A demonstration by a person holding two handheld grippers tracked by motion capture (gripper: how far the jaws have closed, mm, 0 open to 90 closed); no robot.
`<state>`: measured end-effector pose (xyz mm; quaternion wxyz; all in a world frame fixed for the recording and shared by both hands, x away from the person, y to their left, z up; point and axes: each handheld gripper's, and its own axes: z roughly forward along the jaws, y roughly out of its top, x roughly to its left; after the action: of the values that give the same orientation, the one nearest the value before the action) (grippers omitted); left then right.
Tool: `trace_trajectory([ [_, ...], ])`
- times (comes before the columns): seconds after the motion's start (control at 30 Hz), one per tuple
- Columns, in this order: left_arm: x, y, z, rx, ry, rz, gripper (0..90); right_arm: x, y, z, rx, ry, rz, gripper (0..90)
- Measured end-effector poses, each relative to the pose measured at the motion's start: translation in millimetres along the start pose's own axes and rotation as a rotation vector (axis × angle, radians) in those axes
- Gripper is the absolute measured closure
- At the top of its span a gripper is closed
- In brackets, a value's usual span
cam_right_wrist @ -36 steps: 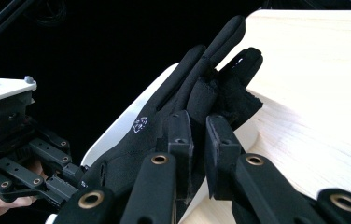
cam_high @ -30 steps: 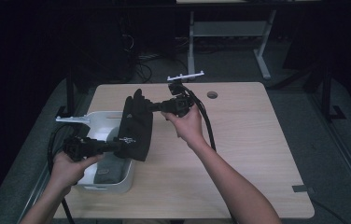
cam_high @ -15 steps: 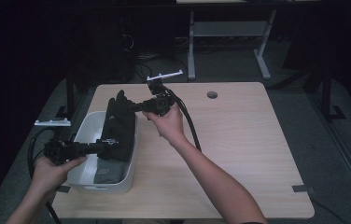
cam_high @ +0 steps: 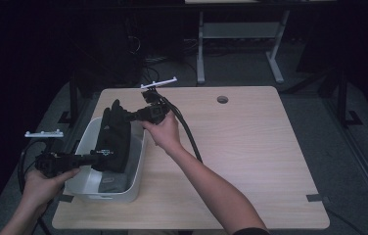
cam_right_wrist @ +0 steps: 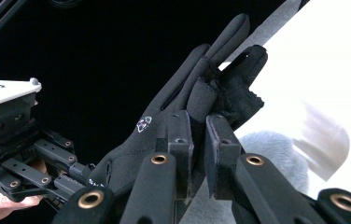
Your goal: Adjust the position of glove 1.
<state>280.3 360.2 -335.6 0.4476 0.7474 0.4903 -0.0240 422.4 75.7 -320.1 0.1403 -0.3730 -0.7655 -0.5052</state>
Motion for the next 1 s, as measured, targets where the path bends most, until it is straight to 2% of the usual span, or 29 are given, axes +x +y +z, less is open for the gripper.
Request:
trace_trajectory([
  [0.3, 13.2, -13.4, 4.6, 0.021, 0.005, -0.043, 80.5, -3.5, -5.2, 20.0, 0.041, 0.000, 0.003, 81.7],
  [0.37, 15.5, -17.0, 6.1, 0.038, 0.007, -0.042, 80.4, -5.1, -7.6, 25.4, 0.050, -0.005, -0.007, 81.7],
  [0.63, 24.9, -28.7, 7.1, 0.071, 0.010, -0.066, 80.4, -14.1, -21.3, 42.5, 0.094, -0.001, 0.023, 81.6],
  [0.87, 30.6, -37.2, 12.8, 0.109, 0.001, -0.107, 79.8, -21.7, -34.5, 55.9, 0.153, -0.024, 0.043, 81.2],
  [1.0, 32.7, -40.5, 15.5, 0.126, -0.002, -0.117, 77.6, -28.5, -40.8, 61.9, 0.184, -0.036, 0.040, 80.3],
])
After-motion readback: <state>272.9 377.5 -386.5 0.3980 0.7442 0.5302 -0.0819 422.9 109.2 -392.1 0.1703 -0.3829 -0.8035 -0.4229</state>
